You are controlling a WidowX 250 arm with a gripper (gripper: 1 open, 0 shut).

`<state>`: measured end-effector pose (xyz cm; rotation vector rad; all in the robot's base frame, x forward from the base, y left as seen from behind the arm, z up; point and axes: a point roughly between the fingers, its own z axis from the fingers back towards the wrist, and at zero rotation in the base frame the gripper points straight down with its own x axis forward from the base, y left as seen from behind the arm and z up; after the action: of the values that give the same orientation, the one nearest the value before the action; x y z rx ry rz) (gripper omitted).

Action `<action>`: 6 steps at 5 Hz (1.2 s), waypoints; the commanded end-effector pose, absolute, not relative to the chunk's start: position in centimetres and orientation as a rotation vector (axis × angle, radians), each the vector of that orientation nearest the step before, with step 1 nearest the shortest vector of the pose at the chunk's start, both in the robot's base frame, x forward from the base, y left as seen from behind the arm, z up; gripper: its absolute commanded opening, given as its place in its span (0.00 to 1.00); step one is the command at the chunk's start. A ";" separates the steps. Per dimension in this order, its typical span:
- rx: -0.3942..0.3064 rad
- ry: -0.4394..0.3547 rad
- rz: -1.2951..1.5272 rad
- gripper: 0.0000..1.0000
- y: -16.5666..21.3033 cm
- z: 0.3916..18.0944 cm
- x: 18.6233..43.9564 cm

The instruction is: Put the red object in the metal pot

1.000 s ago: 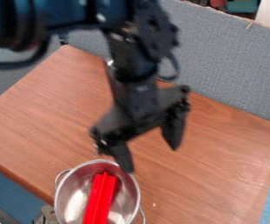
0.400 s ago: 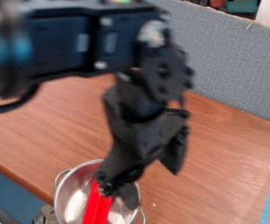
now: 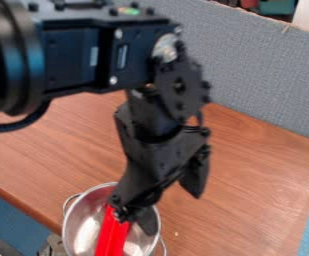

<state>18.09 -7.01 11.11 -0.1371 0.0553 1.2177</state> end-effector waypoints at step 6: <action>-0.115 0.054 0.569 0.00 -3.2 14.4 17.4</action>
<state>17.23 -3.38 14.07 -0.1089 0.0683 0.5724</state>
